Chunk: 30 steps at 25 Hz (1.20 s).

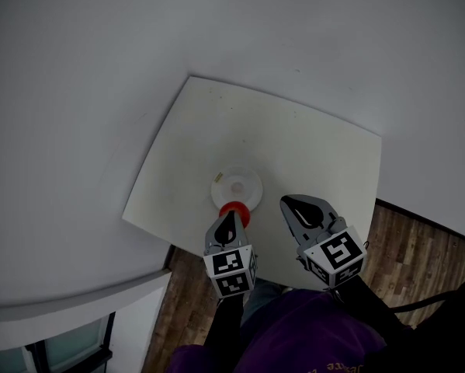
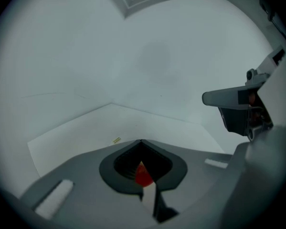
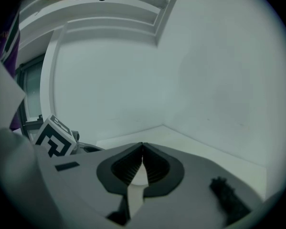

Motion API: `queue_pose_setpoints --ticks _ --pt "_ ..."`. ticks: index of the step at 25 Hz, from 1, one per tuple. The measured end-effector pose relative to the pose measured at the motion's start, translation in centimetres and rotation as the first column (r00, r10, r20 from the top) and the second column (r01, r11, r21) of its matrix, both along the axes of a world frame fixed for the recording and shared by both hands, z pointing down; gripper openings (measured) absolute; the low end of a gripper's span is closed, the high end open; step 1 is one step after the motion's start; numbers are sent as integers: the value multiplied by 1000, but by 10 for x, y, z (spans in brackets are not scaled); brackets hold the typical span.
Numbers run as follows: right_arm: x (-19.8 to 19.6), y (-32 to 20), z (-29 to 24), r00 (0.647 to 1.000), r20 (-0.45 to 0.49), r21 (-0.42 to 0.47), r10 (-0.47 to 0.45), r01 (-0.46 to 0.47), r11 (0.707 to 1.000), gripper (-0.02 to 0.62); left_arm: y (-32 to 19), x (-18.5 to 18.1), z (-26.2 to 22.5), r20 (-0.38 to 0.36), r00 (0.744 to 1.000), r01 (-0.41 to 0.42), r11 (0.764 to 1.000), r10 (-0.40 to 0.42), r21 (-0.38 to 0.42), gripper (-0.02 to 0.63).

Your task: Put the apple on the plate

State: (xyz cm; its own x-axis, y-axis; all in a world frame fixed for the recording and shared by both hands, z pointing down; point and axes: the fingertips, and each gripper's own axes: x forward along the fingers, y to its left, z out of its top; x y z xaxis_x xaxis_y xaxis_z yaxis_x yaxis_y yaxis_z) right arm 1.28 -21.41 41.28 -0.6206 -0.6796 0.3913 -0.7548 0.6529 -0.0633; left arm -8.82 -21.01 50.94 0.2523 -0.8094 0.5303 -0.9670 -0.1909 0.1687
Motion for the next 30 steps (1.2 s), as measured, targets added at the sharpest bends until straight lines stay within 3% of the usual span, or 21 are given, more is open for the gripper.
queue_pose_setpoints --ticks 17,30 --pt "11 -9 5 1000 -1 -14 29 -29 999 11 -35 15 -4 21 998 -66 998 65 25 8" --pt "14 -14 11 999 -12 -23 48 -48 999 11 -58 6 12 10 999 -51 999 51 0 6"
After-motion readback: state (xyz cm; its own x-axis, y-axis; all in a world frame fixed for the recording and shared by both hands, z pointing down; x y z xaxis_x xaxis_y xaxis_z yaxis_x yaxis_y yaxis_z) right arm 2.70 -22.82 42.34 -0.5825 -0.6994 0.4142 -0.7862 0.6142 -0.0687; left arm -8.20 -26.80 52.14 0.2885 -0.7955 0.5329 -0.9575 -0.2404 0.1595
